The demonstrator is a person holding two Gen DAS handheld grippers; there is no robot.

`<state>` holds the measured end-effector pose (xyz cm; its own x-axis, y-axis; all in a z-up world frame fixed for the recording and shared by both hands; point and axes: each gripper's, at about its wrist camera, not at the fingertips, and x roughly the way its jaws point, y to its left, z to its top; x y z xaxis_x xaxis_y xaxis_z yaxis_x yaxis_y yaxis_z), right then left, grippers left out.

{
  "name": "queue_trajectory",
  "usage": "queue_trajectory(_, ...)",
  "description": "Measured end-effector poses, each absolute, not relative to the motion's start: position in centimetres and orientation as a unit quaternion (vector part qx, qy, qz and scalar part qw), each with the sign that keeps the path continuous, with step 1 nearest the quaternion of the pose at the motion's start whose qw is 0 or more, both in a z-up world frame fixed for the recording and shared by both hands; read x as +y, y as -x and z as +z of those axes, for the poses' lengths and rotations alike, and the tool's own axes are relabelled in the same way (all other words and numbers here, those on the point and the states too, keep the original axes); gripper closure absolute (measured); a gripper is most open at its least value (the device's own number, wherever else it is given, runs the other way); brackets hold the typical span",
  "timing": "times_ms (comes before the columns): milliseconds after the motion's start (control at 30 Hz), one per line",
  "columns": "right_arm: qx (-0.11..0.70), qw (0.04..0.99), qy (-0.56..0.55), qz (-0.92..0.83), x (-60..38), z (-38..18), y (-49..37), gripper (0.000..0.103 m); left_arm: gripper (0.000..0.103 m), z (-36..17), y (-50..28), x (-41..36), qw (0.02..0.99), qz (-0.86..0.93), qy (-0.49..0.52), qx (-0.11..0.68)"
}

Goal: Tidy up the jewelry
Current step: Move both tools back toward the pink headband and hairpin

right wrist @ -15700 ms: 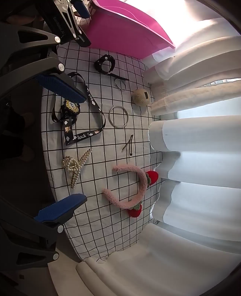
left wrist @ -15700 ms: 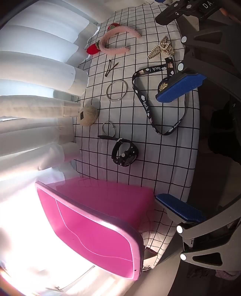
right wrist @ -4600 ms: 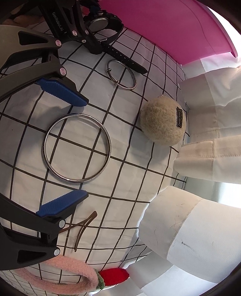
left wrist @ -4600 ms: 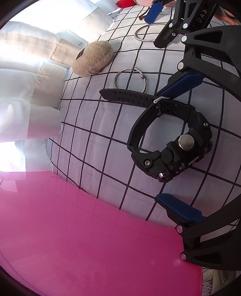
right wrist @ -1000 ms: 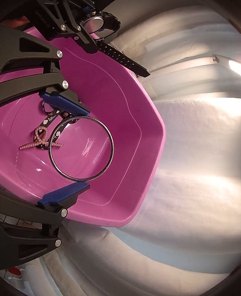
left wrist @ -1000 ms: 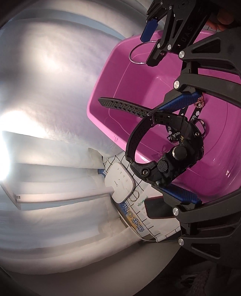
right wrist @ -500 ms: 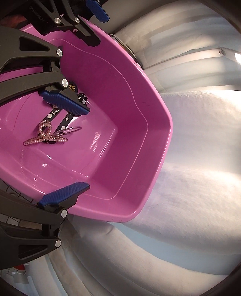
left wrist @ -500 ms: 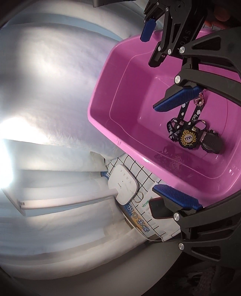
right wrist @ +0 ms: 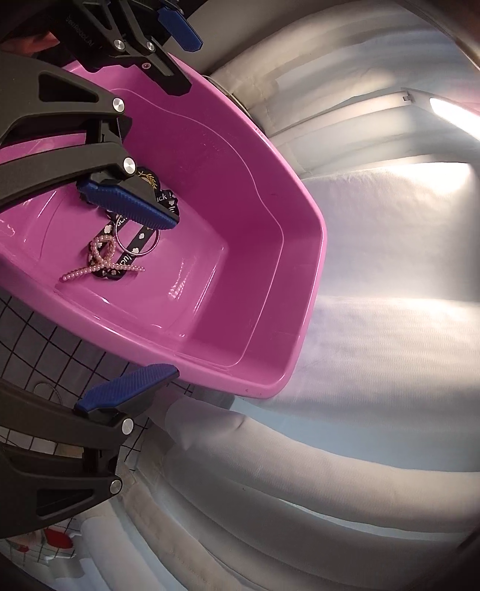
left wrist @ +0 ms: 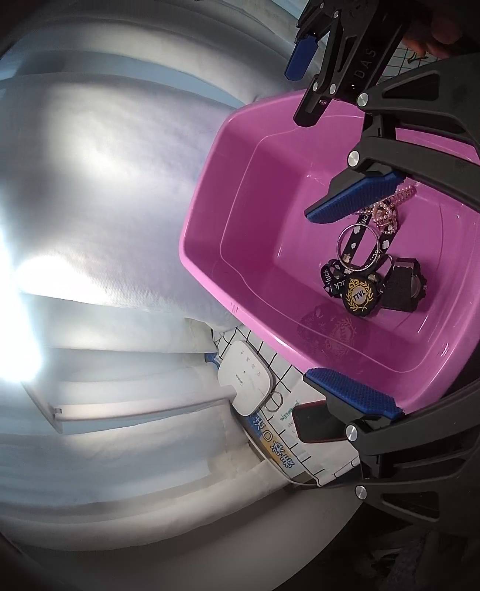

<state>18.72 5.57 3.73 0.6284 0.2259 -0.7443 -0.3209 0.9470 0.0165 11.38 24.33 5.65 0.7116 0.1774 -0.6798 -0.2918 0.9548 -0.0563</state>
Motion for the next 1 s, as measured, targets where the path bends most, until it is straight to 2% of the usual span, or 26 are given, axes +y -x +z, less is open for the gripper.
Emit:
queue_trajectory(267,0.388,0.915,0.011,0.111,-2.2,4.7,-15.2,0.031,0.024,7.2,-9.7,18.6,0.932,0.069,0.073,0.348)
queue_trajectory(533,0.395,0.917,-0.040,0.015,-14.5,3.5,-10.0,0.031,0.023,7.3,-9.4,8.7,0.932,-0.034,0.053,0.356)
queue_trajectory(1000,0.435,0.883,-0.115,-0.135,-34.3,-2.2,-1.1,0.031,0.023,0.3,-10.1,-12.4,0.895,-0.172,-0.022,0.412)
